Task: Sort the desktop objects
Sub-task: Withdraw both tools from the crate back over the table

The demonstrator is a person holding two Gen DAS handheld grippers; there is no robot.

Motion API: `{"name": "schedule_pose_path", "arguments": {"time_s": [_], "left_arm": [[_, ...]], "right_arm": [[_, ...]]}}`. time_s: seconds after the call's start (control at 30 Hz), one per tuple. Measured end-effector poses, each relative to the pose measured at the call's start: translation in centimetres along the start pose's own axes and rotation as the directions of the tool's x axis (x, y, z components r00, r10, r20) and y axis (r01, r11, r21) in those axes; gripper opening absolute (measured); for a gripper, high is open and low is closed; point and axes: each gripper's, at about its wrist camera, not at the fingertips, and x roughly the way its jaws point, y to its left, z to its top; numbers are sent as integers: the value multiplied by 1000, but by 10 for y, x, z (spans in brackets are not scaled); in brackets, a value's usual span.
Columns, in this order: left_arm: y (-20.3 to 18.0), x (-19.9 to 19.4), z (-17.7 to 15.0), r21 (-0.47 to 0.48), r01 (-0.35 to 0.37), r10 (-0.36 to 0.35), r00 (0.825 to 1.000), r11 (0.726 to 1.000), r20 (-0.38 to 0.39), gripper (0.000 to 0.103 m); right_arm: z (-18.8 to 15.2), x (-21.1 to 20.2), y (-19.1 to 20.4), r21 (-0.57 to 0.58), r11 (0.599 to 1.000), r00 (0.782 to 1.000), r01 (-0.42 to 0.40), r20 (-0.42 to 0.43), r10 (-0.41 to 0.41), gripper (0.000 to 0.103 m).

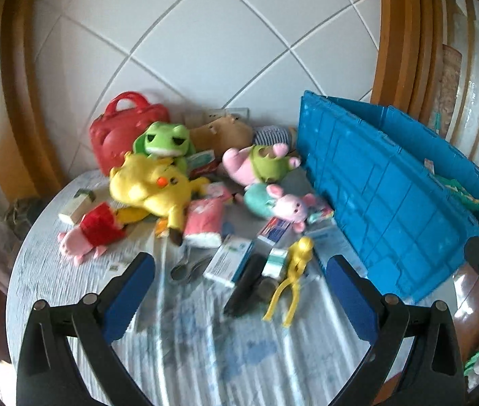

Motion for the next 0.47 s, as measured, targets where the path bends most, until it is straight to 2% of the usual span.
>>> {"name": "schedule_pose_path", "arguments": {"time_s": [0.27, 0.47], "left_arm": [[36, -25, -22, -6, -16, 16, 1000, 1000, 6, 103], [48, -34, -23, -16, -18, 18, 1000, 1000, 19, 103]], "right_arm": [[-22, -27, 51, -38, 998, 999, 54, -6, -54, 103], [-25, -31, 61, -37, 996, 997, 75, -3, -75, 103]]}}
